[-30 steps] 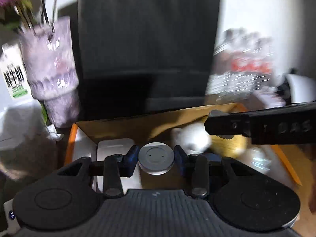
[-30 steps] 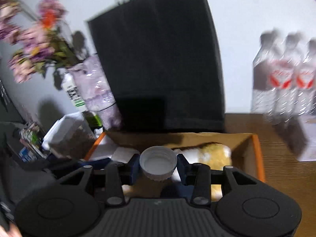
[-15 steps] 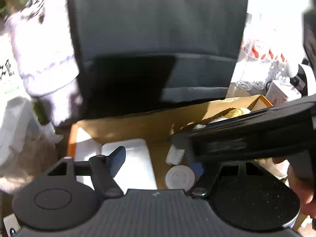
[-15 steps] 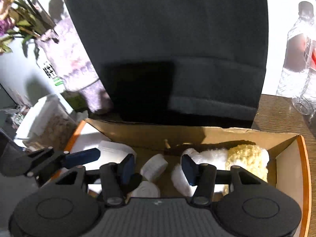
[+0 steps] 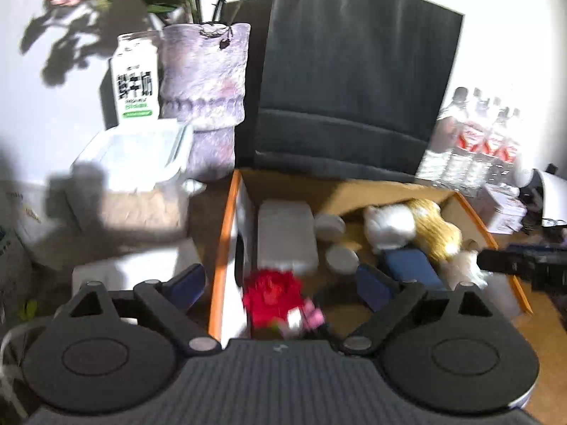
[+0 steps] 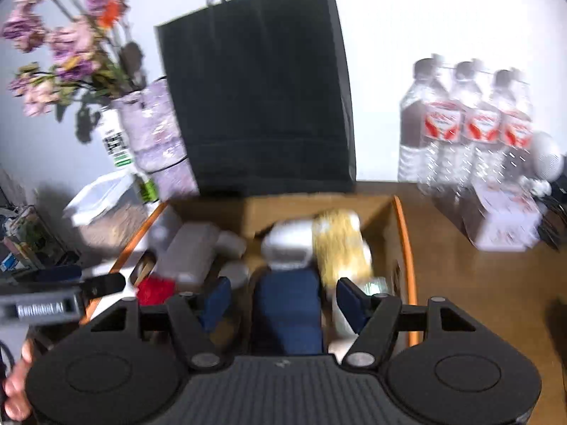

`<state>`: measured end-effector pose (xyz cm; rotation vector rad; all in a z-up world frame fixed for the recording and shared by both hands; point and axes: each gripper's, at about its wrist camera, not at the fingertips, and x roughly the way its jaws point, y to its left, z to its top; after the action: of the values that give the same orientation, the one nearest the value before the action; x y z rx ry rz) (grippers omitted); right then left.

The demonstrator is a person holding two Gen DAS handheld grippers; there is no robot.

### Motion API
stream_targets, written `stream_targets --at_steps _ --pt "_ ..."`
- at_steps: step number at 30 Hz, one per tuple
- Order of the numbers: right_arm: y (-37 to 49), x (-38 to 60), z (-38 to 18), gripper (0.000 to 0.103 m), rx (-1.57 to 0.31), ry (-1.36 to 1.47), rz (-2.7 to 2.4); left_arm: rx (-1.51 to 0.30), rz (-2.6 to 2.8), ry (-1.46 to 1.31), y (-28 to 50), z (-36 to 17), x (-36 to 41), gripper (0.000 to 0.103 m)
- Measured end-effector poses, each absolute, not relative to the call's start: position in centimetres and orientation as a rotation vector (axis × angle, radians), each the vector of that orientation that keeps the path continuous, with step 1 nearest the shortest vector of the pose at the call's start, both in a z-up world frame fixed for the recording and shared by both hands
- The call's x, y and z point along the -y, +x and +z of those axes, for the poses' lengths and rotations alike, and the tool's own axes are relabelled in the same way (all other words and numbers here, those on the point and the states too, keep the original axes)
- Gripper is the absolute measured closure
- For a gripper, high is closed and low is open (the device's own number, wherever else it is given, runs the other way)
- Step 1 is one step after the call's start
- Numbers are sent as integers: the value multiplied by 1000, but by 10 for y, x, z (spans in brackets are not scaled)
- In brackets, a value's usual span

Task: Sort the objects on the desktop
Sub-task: 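Open the left tool to drop the grey lid while the right releases the white cap, then withdraw both open tools from the box back over the table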

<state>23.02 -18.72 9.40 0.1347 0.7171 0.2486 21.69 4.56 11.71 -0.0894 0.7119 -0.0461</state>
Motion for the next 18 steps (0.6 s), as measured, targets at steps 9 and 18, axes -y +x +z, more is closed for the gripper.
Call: stream_targets --at_steps 9,18 --pt "83 197 46 23 -688 207 267 -633 -50 -28 79 85 -25 0" --pt "-17 183 7 20 -601 147 216 -638 -67 -10 -28 41 -11 0"
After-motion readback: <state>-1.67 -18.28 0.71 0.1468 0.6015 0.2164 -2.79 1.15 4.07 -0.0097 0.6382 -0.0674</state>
